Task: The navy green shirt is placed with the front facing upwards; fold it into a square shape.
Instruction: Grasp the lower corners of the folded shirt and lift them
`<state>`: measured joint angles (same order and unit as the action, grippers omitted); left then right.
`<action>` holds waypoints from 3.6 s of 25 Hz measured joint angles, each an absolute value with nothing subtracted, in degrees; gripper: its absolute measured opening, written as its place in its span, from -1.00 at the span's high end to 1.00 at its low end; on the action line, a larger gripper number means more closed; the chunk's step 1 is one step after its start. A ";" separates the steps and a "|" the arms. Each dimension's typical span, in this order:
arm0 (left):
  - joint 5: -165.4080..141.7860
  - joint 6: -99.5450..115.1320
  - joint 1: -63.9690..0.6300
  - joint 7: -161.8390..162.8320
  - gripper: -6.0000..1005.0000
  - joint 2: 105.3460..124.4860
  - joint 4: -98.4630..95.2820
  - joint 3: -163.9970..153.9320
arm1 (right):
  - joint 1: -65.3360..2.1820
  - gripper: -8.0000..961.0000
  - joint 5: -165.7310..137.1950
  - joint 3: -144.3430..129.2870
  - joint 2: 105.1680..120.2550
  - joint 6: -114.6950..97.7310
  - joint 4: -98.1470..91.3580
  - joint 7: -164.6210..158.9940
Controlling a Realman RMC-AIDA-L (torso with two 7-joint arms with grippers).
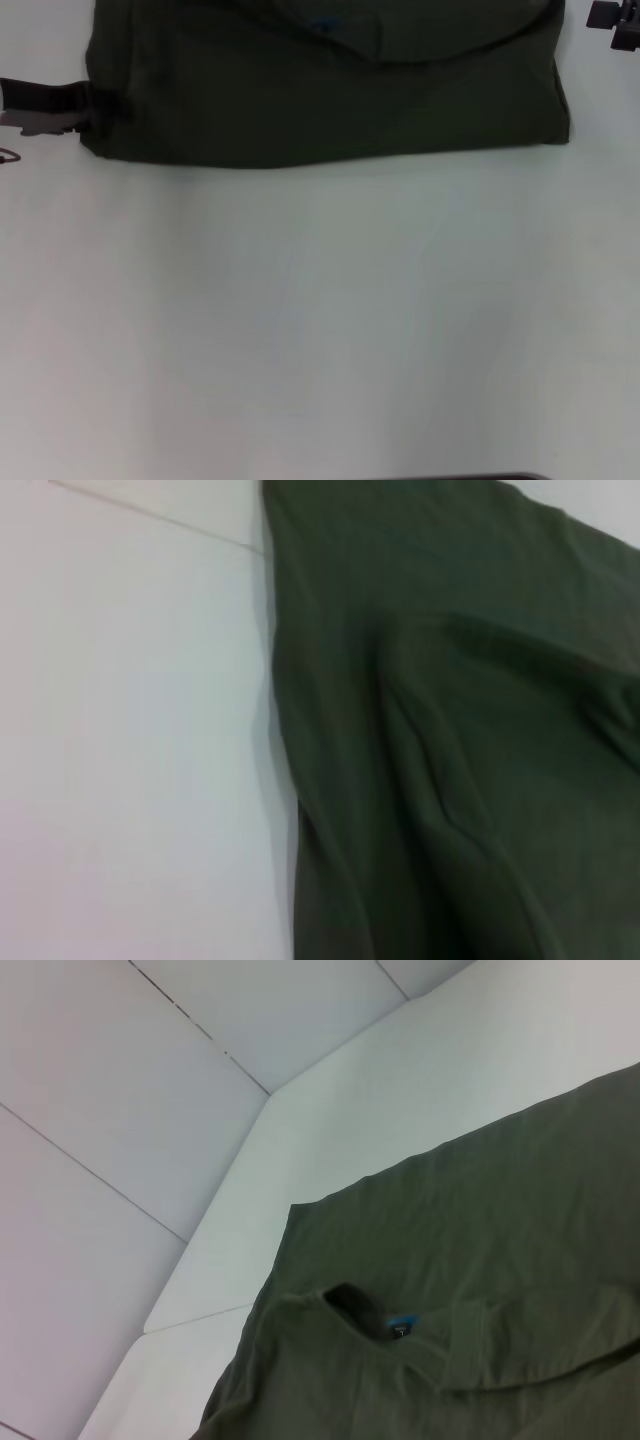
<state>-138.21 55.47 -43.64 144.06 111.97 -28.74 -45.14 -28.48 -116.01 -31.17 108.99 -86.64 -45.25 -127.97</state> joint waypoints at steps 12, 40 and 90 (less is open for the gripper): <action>-138.26 56.98 -43.42 144.08 -0.37 111.79 -28.65 -45.10 | -28.51 -0.91 -116.02 -31.10 108.84 -86.79 -45.26 -128.06; -138.82 59.14 -44.98 145.30 -0.23 112.70 -28.65 -48.28 | -28.72 -0.91 -116.00 -31.02 108.64 -86.99 -45.26 -128.05; -139.07 69.79 -45.38 147.57 0.91 109.12 -31.32 -48.42 | -37.69 -0.91 -138.98 -31.92 109.01 -73.54 -34.76 -136.10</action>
